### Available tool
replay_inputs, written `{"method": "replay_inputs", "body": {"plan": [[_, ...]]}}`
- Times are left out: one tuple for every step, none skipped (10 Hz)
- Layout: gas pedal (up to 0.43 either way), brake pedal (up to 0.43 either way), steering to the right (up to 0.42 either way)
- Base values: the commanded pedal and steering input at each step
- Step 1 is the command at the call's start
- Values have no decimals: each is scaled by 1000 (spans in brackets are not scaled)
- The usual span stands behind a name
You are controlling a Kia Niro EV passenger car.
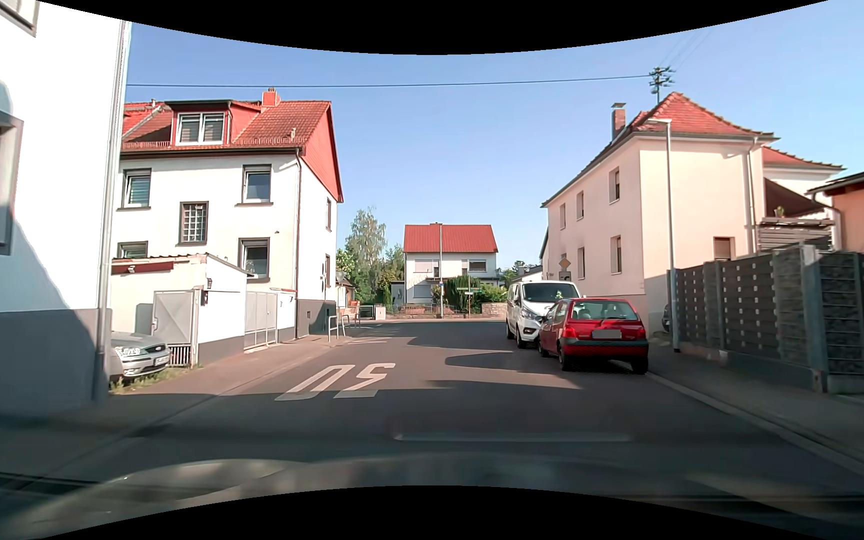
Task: Follow the waypoints while adhering to traffic rules and regulations
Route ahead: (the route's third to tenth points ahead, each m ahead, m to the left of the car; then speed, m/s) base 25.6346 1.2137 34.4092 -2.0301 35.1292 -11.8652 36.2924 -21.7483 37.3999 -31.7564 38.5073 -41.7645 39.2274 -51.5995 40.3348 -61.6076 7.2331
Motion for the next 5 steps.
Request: {"method": "replay_inputs", "body": {"plan": [[0,0,-15],[0,0,-14],[0,0,-14],[0,0,-14],[0,0,-14]]}}
